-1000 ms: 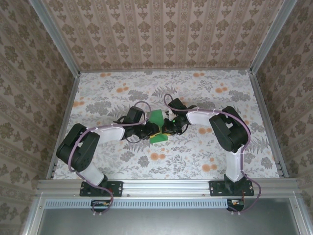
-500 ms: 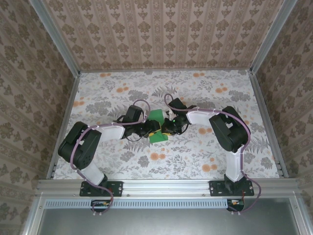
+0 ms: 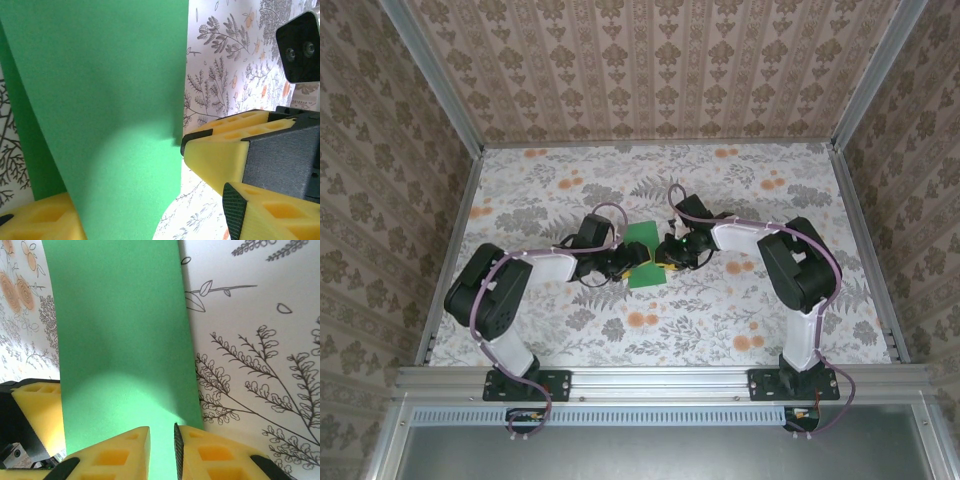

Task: Fold a paper plane with a square sheet of paper (pick it up from the middle)
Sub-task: Fold the triangle a second time at the center of the table.

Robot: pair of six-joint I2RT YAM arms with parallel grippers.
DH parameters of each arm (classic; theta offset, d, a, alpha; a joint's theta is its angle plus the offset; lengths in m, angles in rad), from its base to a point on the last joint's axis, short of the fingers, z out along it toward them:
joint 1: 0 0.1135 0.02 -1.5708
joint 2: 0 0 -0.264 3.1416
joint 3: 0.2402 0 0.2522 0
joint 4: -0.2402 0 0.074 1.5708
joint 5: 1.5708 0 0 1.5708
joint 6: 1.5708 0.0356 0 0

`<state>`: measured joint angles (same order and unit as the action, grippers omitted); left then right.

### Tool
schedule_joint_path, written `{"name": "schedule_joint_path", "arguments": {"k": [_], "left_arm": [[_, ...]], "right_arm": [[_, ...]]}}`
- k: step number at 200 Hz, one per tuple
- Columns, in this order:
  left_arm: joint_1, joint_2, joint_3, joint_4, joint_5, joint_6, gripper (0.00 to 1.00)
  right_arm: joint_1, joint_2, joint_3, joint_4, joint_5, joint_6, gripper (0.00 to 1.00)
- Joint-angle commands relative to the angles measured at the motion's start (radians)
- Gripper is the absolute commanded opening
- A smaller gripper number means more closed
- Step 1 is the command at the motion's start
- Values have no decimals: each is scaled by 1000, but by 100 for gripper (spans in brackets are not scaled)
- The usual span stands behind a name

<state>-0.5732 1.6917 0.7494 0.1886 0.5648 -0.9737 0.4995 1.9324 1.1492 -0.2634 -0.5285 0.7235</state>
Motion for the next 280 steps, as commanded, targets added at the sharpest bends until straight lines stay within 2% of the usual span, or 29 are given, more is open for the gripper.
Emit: {"name": "schedule_joint_path", "arguments": {"k": [1,23,53,102,128,206,241,280], "left_arm": [[7,2,28,22,19,-8,65],[7,-17,8,15,12,-8,64],[1,-40,-22,11,11,-15,61],[-21,-67,-50,33,38,-41,48],[-25,-90,-48,55,56,-50,44],[-19,1,32,126,66,-49,47],[-10,34,37,155,63,-66,58],[-1,39,36,160,55,-68,61]], "right_arm": [[-1,-15,-13,10,-17,16,22],[-1,1,-5,9,-22,16,17],[0,35,3,-10,-13,12,15],[1,67,14,-69,44,1,15],[1,78,30,-114,77,-6,14],[2,76,37,-125,69,-7,15],[-8,51,49,-115,42,-9,18],[-40,5,33,-67,-10,14,21]]}}
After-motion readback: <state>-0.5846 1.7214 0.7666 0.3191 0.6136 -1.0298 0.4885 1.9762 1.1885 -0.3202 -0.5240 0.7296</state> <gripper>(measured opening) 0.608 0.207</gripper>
